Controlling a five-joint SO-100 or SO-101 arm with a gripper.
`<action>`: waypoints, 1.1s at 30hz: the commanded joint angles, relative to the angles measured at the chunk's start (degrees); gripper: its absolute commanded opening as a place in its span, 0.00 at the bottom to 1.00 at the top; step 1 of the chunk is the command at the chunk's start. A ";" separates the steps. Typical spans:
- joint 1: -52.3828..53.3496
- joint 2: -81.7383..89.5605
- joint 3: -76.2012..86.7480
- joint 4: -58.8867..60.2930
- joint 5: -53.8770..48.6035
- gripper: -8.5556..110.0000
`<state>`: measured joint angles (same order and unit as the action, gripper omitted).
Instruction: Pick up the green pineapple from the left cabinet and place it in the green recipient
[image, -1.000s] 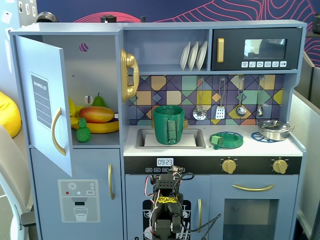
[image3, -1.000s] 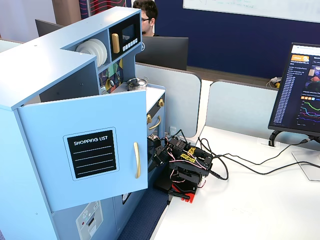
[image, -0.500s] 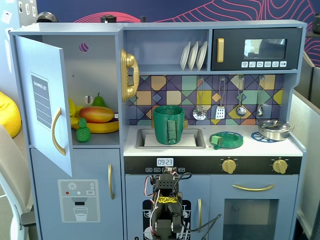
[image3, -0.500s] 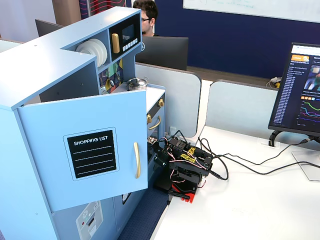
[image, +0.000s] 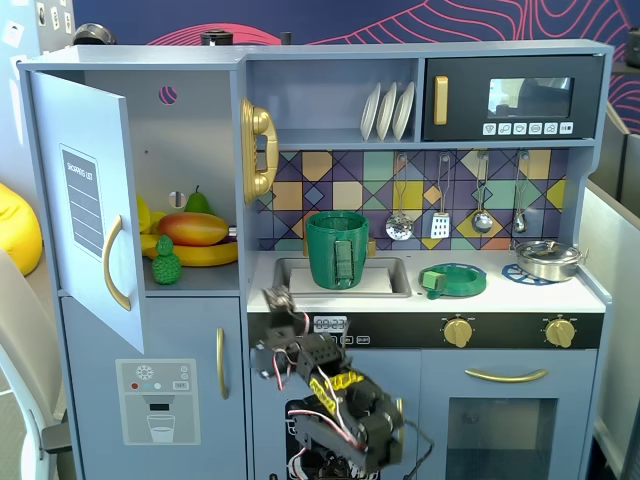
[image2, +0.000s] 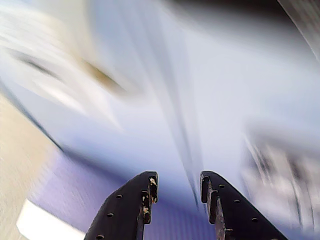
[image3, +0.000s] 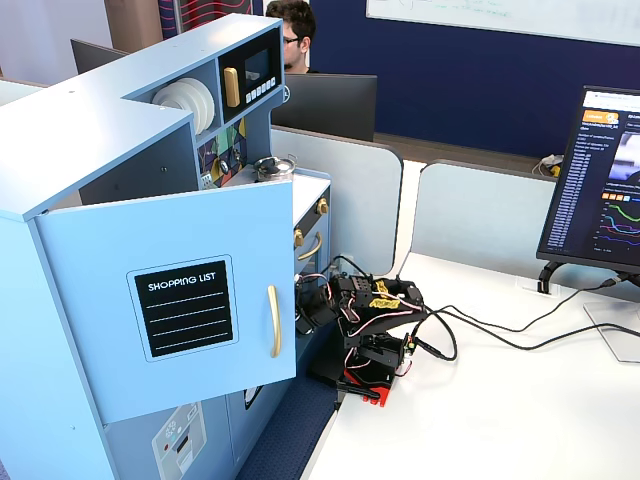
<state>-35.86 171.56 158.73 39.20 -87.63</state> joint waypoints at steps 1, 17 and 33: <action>-3.60 -6.06 -8.61 -15.12 -2.64 0.12; -8.09 -31.55 -25.93 -41.22 -5.63 0.31; -5.98 -51.33 -38.67 -52.91 -10.46 0.39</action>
<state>-42.63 122.87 126.47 -10.46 -96.42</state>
